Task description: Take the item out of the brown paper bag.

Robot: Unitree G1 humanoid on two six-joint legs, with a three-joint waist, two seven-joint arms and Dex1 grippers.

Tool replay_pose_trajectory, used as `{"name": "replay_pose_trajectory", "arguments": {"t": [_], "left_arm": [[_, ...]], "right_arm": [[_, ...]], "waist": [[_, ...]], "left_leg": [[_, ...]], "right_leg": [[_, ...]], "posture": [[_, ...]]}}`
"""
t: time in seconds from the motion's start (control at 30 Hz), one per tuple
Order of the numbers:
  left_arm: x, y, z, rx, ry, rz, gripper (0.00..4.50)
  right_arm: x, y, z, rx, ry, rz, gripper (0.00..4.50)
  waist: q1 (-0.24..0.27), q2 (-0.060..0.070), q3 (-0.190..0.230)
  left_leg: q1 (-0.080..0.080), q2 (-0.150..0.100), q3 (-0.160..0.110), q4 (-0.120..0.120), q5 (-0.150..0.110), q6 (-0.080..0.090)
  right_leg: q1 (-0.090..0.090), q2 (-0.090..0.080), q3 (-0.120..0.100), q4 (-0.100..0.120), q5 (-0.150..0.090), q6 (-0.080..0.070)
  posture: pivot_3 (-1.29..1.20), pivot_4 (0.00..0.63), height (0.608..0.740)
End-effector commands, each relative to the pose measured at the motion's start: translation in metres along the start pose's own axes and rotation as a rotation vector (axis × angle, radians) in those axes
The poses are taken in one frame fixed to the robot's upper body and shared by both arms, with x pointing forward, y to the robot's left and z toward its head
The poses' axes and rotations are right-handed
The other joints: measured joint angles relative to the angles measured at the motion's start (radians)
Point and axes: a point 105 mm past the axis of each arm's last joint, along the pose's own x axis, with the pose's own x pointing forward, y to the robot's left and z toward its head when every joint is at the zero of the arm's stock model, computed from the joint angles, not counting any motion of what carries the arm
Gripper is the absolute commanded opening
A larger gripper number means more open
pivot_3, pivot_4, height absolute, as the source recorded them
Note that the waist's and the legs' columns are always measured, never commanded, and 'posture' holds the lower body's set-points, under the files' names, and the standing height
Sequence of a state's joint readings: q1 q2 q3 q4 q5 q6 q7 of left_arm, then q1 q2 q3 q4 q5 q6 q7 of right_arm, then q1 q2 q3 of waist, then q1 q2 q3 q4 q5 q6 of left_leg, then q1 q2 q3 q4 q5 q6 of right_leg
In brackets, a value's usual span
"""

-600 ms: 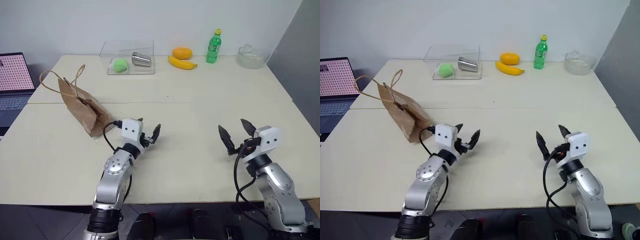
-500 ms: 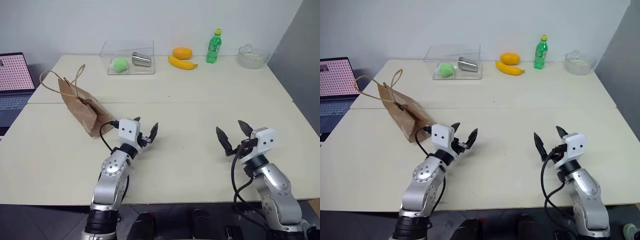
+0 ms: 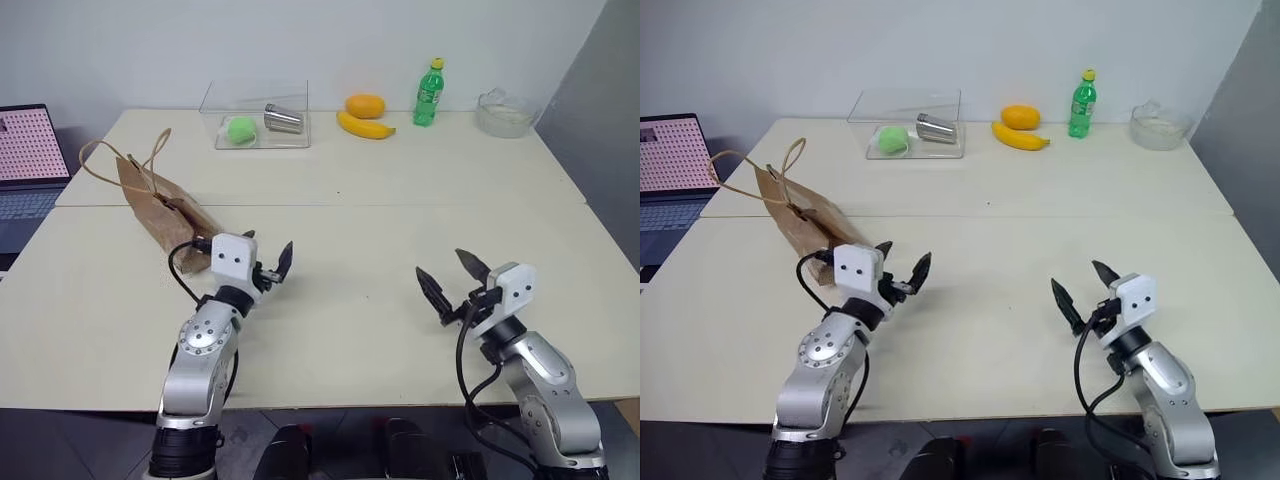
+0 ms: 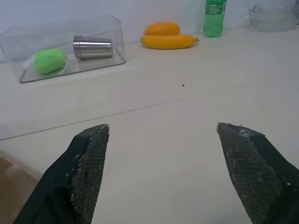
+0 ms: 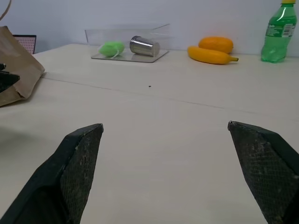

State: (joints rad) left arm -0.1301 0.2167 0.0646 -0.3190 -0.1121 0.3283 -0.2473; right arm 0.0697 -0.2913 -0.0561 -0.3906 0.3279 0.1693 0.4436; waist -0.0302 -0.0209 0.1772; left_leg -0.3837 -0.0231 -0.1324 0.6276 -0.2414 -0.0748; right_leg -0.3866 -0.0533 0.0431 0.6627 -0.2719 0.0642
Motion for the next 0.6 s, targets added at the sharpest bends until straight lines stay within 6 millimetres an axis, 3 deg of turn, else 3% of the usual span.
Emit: {"name": "replay_pose_trajectory", "arguments": {"t": [0.03,0.3,0.43,0.53,0.6], "left_arm": [[-0.007,0.006,0.017,0.022,-0.048,0.041,3.88],[-0.018,0.031,0.024,-0.023,-0.009,0.23,3.88],[-0.028,0.064,0.046,-0.066,-0.063,0.416,3.88],[-0.035,0.101,0.051,-0.116,-0.063,0.608,3.88],[-0.034,0.114,0.051,-0.138,-0.044,0.666,3.88]], "right_arm": [[0.002,0.008,0.013,-0.019,-0.04,0.066,4.5],[0.011,0.032,0.028,0.065,-0.004,0.294,4.5],[0.019,0.047,0.049,0.058,-0.038,0.437,4.5],[0.023,0.055,0.065,0.023,-0.045,0.543,4.5],[0.027,0.055,0.074,-0.008,-0.052,0.578,4.5]], "waist": [[-0.001,0.0,0.0],[-0.001,0.0,0.0],[0.0,-0.001,0.001],[-0.001,-0.001,0.001],[0.0,-0.002,0.001]], "left_leg": [[0.0,0.0,0.0,0.0,0.0,0.0],[0.0,0.0,0.0,0.0,0.0,0.0],[0.0,0.0,-0.001,0.001,0.0,0.0],[0.0,0.0,-0.001,0.001,0.0,0.0],[0.0,0.0,-0.001,0.001,0.0,0.0]], "right_leg": [[0.0,0.0,0.0,0.0,0.0,0.0],[0.0,0.0,0.0,0.0,0.0,0.0],[0.001,0.0,-0.001,0.0,0.0,0.0],[0.001,0.0,-0.001,0.0,0.0,0.0],[0.001,0.0,-0.002,0.0,0.0,0.0]], "posture": [[0.0,0.15,0.74],[0.0,0.15,0.74],[0.0,0.15,0.74],[0.0,0.15,0.74],[0.0,0.15,0.74]]}}
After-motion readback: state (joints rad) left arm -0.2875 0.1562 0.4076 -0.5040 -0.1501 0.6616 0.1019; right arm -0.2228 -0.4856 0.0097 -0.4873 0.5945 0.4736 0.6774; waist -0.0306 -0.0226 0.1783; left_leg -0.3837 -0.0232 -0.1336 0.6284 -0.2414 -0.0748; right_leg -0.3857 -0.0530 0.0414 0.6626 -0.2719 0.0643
